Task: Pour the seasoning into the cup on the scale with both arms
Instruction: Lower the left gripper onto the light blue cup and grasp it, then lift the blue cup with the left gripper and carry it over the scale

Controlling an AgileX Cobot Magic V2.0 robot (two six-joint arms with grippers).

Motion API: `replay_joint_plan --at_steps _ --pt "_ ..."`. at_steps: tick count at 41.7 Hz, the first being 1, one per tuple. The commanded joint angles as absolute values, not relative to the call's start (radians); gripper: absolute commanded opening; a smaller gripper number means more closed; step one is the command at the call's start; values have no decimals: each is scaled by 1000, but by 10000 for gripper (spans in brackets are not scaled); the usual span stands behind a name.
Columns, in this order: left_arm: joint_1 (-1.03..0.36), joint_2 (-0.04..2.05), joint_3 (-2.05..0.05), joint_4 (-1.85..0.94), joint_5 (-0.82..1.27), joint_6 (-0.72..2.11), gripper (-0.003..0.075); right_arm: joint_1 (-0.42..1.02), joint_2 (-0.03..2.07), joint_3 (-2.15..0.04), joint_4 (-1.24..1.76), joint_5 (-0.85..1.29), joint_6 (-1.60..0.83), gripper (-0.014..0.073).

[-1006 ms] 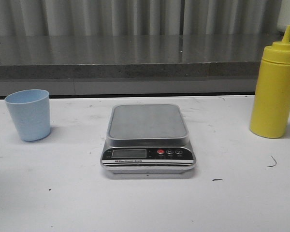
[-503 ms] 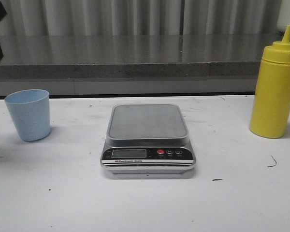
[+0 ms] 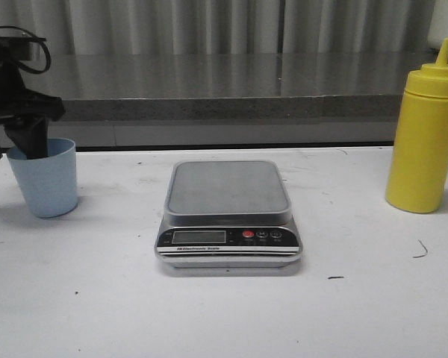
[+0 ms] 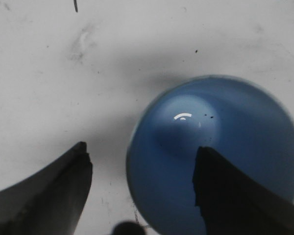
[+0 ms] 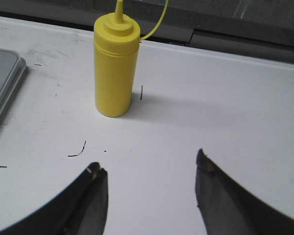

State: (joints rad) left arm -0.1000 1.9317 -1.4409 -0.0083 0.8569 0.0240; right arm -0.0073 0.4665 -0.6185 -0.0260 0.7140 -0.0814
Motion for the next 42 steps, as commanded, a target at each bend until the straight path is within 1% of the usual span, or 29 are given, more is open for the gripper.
replay_joint_plan --at_steps 1,2,4,5,7,8,10,15,21,28,36,42 --pt "-107 1895 -1475 -8 832 20 335 -6 480 -644 -37 640 -93 427" --pt "-107 1895 -1475 -8 832 20 316 -6 480 -644 -37 640 -93 427" --pt "-107 1895 -1475 -8 827 20 244 -6 480 -644 -37 640 -93 427" --pt "-107 1895 -1475 -8 821 20 225 -6 480 -644 -37 640 -93 427" --pt "-107 1895 -1477 -8 814 20 157 -6 480 -644 -37 640 -93 427" --pt "-107 1895 -1477 -8 807 20 141 -6 480 -644 -37 641 -93 427" --pt "-107 1895 -1477 -17 796 20 83 -6 480 -644 -37 641 -93 427" --pt "-107 1895 -1477 -19 792 20 -12 -6 480 -644 -37 641 -93 427" --pt "-118 1878 -1477 -21 800 20 -20 -6 480 -644 -37 641 -93 427" --pt "-180 1783 -1477 -22 799 20 -20 -6 480 -644 -37 641 -93 427" --pt "-312 1656 -1479 -24 784 20 -20 -6 480 -644 -37 641 -93 427" --pt "-432 1631 -1483 -24 771 20 -20 -6 480 -644 -37 641 -93 427"
